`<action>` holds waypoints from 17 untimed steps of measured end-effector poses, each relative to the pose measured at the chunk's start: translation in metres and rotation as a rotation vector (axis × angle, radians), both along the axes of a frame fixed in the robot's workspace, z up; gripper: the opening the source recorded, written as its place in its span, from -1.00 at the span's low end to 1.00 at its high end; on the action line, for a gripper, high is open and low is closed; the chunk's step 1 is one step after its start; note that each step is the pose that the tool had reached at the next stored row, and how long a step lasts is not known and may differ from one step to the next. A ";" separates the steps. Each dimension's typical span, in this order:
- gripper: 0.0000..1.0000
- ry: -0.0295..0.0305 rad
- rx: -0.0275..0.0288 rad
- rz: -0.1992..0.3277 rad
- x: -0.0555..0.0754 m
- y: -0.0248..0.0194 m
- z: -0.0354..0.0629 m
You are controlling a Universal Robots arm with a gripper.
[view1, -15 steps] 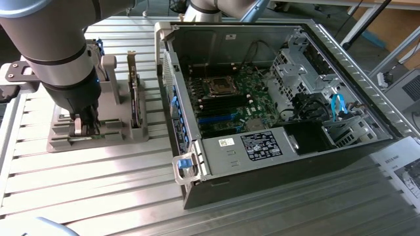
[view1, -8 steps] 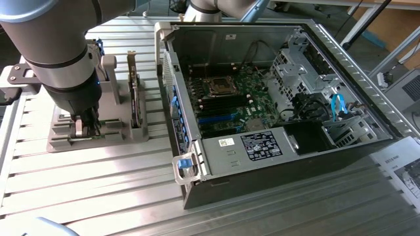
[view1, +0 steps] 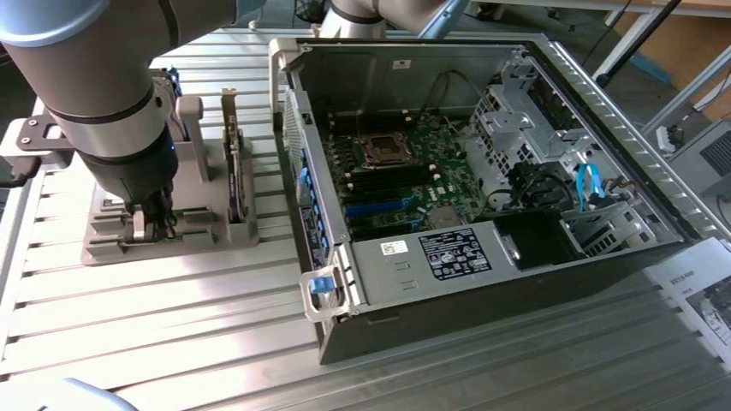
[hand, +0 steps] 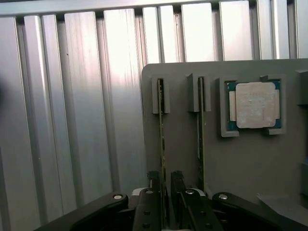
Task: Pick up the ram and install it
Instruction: 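Pick up the ram and move it above insertion slot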
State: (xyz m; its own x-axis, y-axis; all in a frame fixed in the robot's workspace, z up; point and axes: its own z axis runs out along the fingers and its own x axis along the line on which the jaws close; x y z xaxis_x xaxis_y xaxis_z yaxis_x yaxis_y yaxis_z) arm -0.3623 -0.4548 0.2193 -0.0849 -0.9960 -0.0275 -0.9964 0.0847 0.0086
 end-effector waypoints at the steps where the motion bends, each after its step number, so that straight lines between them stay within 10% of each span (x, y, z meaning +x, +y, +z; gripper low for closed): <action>1: -0.52 -0.0001 0.0000 0.000 0.000 0.0000 -0.0007; 17: -0.52 -0.0002 0.0001 0.000 0.000 0.0017 -0.0045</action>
